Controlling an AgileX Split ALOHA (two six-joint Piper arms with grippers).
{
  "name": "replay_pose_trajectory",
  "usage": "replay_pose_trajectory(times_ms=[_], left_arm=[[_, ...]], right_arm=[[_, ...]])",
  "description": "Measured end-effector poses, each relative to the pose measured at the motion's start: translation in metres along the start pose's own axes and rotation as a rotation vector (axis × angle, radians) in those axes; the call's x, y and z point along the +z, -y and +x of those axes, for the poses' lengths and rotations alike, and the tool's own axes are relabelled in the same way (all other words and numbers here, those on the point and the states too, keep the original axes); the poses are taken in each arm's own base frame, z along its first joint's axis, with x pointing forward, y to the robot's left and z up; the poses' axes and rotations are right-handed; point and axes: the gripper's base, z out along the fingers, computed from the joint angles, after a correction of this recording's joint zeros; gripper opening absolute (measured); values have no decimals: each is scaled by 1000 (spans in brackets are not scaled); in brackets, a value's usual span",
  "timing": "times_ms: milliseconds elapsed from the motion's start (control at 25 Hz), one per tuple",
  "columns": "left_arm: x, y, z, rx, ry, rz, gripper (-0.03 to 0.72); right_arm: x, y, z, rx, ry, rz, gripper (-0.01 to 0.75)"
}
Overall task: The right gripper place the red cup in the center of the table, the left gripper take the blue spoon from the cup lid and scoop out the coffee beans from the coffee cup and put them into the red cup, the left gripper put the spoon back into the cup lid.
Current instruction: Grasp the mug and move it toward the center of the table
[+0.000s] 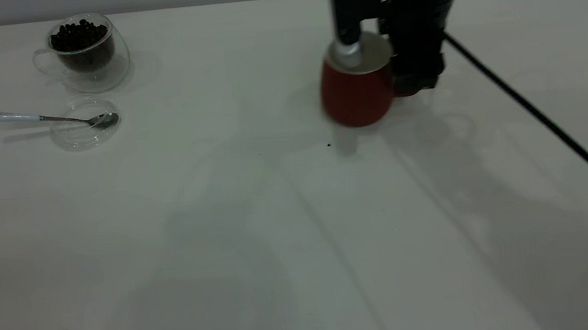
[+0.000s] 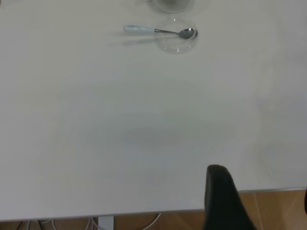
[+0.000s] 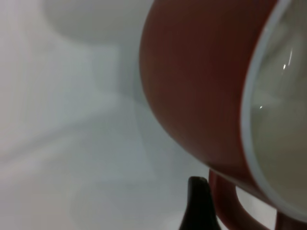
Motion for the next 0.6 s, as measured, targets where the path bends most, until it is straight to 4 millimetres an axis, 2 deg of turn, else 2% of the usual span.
replay_pose_trajectory(times_ms=[280,480,600], left_arm=[[0,0,0,-2,0,0,464],[0,0,0,-2,0,0,464],[0,0,0,-2,0,0,464]], right_arm=[[-5,-21,-44,30,56,2,590],[-8,-19,-47,151,69,14,590],[-23,-11,-48,174,68,36,590]])
